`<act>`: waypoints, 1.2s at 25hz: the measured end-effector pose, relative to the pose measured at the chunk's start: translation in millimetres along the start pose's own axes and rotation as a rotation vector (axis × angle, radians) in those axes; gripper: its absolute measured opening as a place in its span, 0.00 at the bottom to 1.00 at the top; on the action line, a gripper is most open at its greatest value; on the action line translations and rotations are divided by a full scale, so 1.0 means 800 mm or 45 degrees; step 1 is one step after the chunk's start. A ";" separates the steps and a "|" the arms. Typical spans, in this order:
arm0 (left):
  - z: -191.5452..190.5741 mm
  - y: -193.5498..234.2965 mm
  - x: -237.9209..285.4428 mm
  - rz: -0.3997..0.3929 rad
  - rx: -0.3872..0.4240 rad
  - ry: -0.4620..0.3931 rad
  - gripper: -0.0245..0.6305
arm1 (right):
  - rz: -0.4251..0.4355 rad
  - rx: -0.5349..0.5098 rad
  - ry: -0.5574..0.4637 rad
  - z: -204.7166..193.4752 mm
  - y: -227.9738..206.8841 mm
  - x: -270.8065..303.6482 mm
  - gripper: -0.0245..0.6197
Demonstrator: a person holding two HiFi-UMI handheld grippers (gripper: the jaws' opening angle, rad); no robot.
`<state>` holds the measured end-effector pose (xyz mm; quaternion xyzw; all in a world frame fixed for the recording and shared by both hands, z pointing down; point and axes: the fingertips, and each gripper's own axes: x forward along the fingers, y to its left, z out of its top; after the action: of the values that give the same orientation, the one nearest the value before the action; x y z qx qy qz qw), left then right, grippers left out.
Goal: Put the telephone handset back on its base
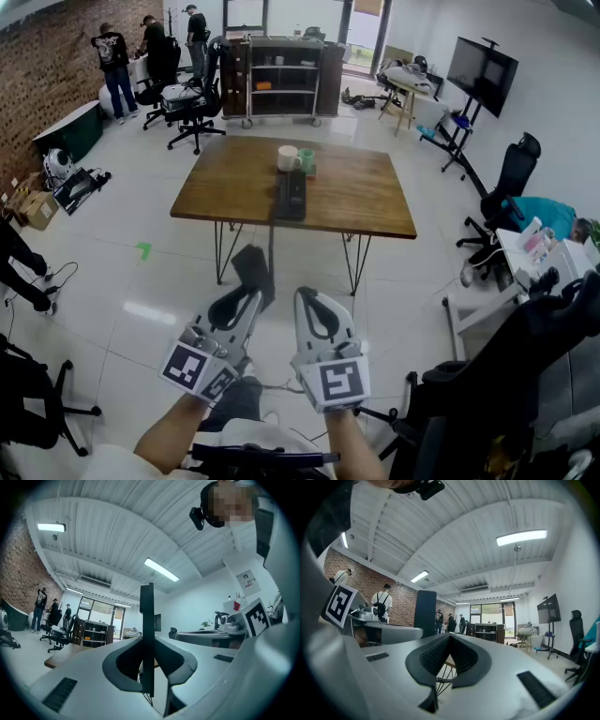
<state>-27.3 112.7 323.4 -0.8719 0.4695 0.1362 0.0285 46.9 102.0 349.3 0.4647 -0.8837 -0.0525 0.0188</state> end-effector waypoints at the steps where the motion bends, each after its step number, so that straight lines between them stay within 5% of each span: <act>1: -0.001 0.002 0.002 -0.003 0.002 0.002 0.14 | -0.001 -0.001 -0.003 0.000 -0.001 0.002 0.04; 30: -0.059 0.119 0.151 -0.043 -0.094 0.060 0.14 | -0.005 -0.006 0.080 -0.028 -0.089 0.167 0.04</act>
<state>-33.3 -46.8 344.6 -0.8832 0.4498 0.1323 -0.0127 31.0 -50.0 361.9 0.4676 -0.8817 -0.0399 0.0473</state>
